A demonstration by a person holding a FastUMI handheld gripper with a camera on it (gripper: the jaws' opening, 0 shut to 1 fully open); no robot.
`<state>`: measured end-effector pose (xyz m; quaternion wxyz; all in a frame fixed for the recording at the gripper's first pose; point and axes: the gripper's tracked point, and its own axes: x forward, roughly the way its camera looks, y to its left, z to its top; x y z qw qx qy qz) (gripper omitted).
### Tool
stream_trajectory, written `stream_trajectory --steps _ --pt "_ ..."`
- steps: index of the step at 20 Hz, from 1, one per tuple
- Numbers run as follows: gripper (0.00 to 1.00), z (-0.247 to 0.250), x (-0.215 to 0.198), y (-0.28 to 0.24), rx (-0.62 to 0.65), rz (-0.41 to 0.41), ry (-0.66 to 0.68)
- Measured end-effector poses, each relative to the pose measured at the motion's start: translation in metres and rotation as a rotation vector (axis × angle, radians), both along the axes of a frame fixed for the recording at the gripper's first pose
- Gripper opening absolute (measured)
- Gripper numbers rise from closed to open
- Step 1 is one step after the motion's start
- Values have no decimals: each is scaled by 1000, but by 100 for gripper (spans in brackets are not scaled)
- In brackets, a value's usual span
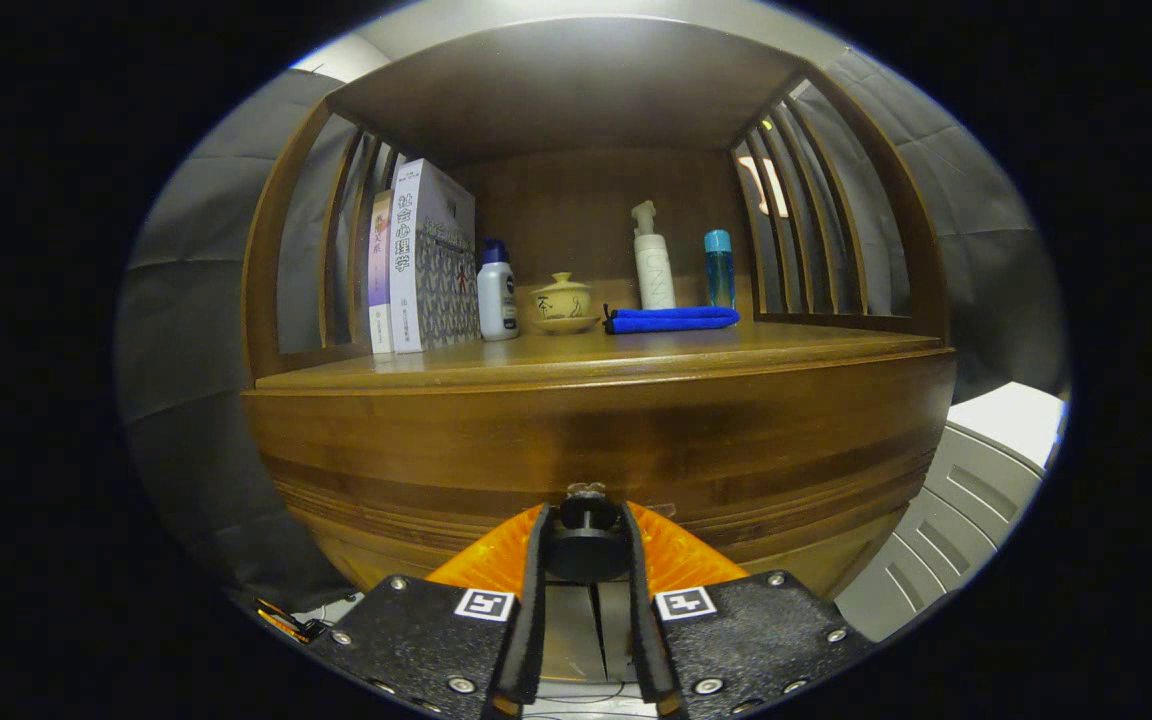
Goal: Pull open the drawer, take out the items inside it, and place them on the countertop above the cabinet.
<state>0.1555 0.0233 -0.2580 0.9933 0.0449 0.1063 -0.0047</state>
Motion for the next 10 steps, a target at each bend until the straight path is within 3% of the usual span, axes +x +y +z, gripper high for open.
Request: stream_trajectory --steps 1,10 --pt "33 1 -2 -1 1 -2 7" --pt "30 2 -61 4 -43 -1 39"
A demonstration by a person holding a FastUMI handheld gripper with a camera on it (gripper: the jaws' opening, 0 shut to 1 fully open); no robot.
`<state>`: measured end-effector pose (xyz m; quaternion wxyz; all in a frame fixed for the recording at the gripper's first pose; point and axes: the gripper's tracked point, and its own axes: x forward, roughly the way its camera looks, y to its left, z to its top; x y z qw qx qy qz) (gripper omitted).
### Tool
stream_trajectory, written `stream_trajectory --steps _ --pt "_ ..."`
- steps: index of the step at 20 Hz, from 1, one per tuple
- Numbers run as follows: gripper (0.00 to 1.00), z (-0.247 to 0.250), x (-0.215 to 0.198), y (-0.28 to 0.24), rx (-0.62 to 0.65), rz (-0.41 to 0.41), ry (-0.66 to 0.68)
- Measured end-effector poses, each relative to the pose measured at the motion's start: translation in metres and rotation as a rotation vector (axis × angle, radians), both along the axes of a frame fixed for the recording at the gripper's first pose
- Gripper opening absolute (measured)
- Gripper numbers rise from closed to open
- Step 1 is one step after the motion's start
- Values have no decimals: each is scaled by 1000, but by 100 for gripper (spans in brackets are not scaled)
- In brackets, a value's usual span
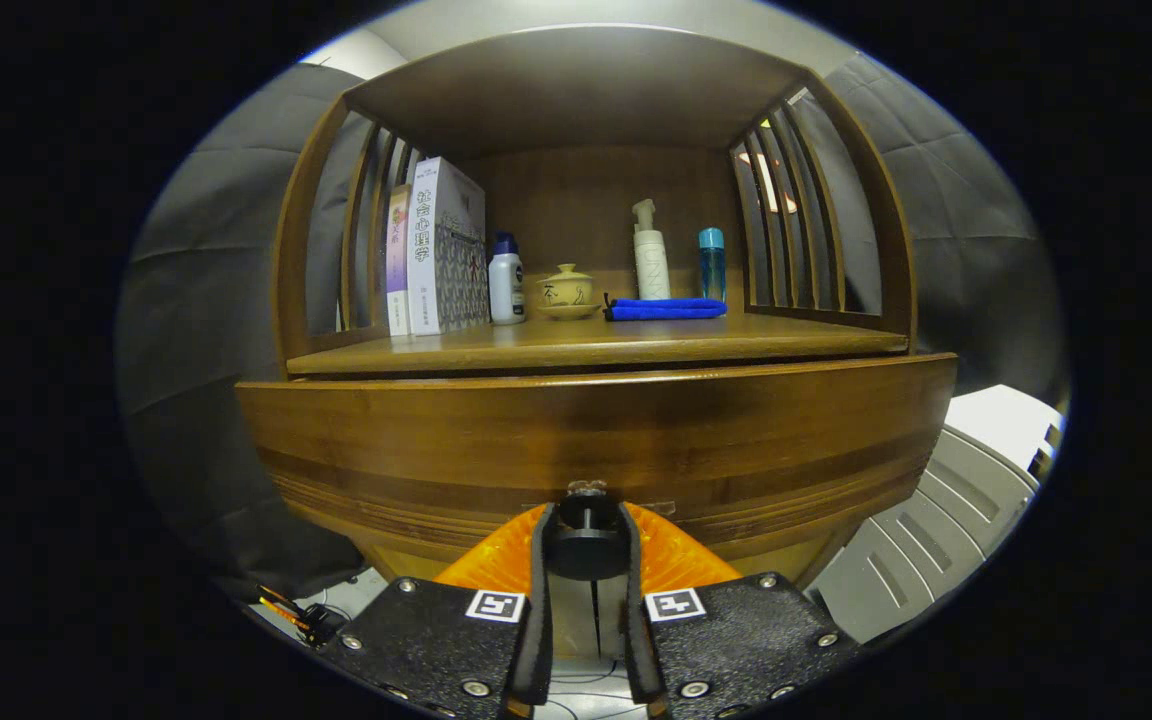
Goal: Pull open the drawer, take out the items inside it, and place them on the countertop above the cabinet.
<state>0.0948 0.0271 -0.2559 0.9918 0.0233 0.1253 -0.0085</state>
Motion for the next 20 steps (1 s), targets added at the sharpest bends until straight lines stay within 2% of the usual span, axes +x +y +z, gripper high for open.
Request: stream_trajectory --steps 8,20 --pt "30 -6 -74 4 -2 -2 51" --pt "30 -10 -142 21 22 -3 93"
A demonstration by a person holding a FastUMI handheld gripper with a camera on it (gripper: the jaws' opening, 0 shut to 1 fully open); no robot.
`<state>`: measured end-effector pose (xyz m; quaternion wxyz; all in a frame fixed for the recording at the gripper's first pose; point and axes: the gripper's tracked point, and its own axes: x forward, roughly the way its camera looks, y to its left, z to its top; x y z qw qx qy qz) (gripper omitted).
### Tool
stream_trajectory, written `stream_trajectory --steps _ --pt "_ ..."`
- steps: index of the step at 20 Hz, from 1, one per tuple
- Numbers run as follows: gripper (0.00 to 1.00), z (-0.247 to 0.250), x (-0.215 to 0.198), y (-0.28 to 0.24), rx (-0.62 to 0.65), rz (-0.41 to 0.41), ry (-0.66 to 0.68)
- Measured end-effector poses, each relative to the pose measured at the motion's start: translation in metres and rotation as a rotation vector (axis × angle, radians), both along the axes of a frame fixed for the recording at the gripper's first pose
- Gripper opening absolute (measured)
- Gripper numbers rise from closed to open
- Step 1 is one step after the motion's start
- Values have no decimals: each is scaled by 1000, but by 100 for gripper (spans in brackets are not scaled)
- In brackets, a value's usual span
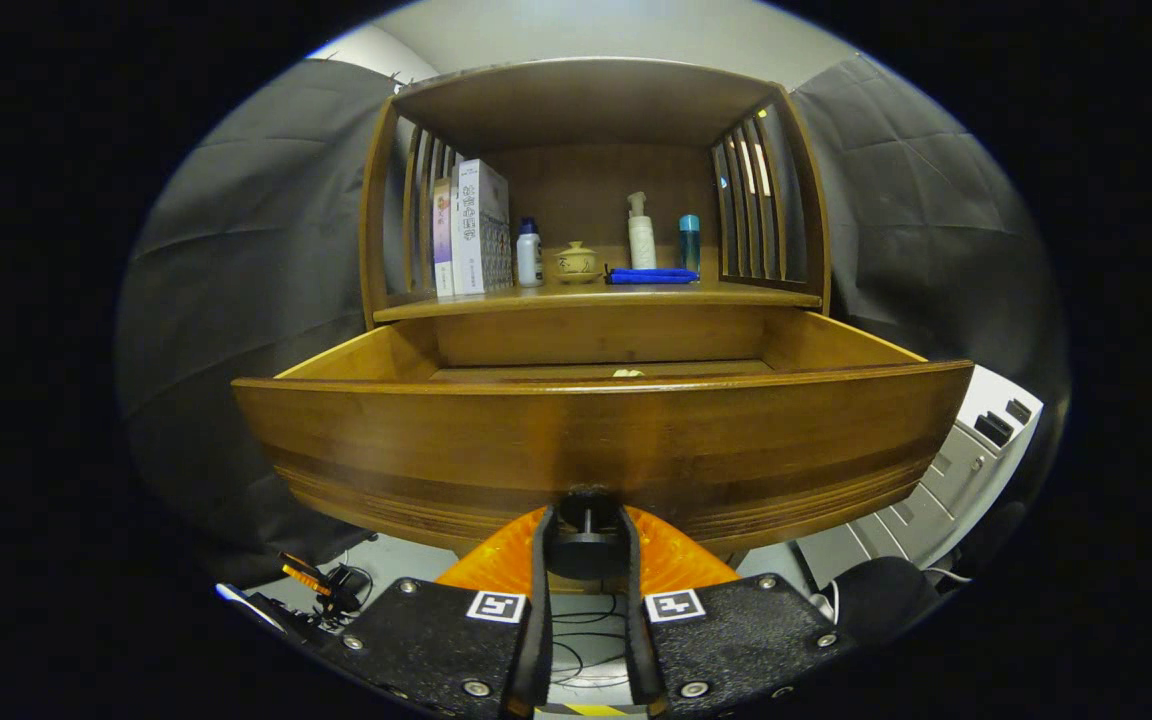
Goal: Pull open the drawer, take out the items inside it, and place them on the countertop above the cabinet.
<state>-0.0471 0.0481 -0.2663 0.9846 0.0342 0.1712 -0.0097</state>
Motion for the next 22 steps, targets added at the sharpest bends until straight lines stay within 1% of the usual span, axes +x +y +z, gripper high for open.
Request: stream_trajectory --steps 2,4,6,8,10,13,15,19,22 --pt "30 0 0 1 4 1 0" --pt "38 -1 -1 2 19 10 0" --pt "48 7 -10 12 60 60 -22" --pt "72 32 -13 24 104 106 -105" --pt "95 56 -18 19 91 109 -155" --pt "95 96 -14 13 72 116 -213" --pt "95 122 -4 1 71 96 -236" --pt "95 157 23 -31 39 21 -239" --pt "95 170 49 -52 26 -57 -190"
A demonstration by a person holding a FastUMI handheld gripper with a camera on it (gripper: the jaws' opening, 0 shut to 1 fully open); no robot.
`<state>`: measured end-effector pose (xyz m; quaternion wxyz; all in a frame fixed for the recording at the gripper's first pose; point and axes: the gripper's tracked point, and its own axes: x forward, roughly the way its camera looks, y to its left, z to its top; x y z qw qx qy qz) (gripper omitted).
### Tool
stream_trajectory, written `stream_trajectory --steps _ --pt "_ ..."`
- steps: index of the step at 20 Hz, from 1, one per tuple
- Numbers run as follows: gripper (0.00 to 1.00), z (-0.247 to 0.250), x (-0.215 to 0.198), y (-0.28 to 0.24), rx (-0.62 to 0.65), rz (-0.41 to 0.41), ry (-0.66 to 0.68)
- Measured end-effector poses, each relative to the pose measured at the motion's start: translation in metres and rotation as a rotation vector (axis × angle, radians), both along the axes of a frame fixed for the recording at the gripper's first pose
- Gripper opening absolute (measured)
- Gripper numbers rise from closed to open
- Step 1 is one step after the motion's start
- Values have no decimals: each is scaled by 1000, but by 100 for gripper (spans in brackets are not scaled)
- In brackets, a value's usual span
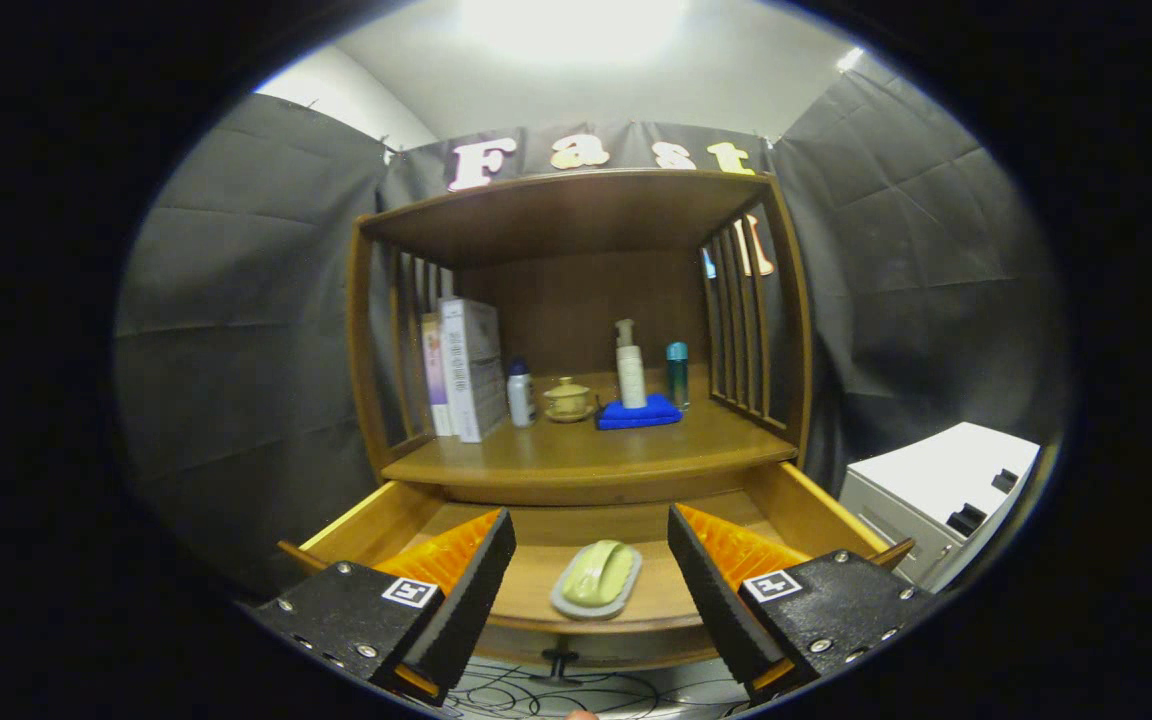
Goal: Pull open the drawer, take out the items inside it, and place them on the countertop above the cabinet.
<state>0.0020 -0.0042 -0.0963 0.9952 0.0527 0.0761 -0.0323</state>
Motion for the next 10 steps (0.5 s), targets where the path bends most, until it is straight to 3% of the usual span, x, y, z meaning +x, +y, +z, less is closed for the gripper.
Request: stream_trajectory --steps 4,7,10 --pt "95 -3 30 -5 -1 -58 134" --pt "95 -6 46 3 52 -66 188" --pt "95 -21 56 -1 25 -80 264"
